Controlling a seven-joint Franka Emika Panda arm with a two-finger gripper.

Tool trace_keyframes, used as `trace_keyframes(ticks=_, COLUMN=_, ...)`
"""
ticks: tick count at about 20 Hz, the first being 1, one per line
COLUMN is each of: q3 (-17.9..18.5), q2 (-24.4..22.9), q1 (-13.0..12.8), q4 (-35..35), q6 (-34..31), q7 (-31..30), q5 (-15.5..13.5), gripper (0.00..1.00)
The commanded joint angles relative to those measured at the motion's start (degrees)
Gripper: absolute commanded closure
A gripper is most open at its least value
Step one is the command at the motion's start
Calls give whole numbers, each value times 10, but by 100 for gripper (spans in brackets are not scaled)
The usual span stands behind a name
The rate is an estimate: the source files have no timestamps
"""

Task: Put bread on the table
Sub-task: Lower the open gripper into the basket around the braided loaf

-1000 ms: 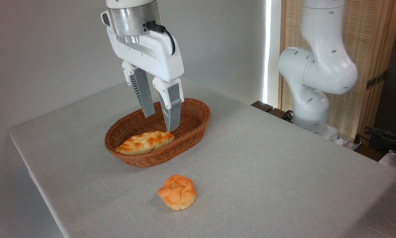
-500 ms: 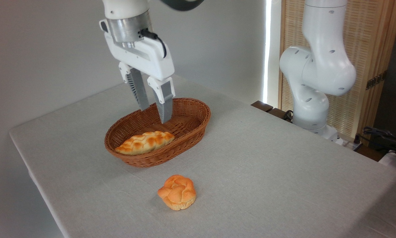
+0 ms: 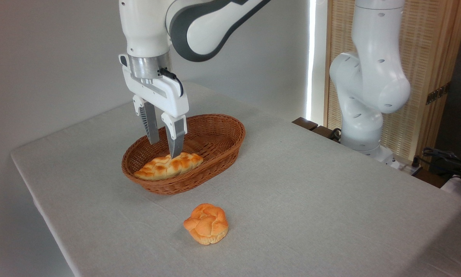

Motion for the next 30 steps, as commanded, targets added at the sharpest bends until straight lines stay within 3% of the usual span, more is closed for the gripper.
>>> trace_keyframes(ticks=1, q3=7, q2=1, q1=-9, q4=-15, q6=30, q7=29, q5=27, gripper=0)
trace_keyframes(ticks=6, q3=-7, q2=19, q1=-9, q4=-40, q6=73, q7=54, q5=33, gripper=0)
trace_keyframes(ticks=9, q3=-8, q2=23, q1=-9, q4=-51, q6=84, q7=53, q5=76, gripper=0)
trace_keyframes(ticks=11, q3=-8, q2=27, q1=-9, q4=-51, q6=86, q7=53, q5=82, gripper=0)
trace_keyframes(ticks=12, q3=-8, q2=28, q1=-8, q4=-51, q6=90, q7=52, q5=82, gripper=7)
trace_keyframes(ticks=15, q3=-8, q2=31, q1=-6, q4=-51, q6=97, q7=51, q5=78, gripper=52)
trace_keyframes(ticks=17, q3=-8, q2=31, q1=-5, q4=-51, q6=97, q7=51, q5=76, gripper=65)
trace_keyframes(ticks=28, q3=-7, q2=29, q1=-4, q4=-47, q6=90, q7=47, q5=69, gripper=66)
trace_keyframes(ticks=30, q3=-4, q2=26, q1=-3, q4=-45, q6=87, q7=45, q5=48, gripper=66)
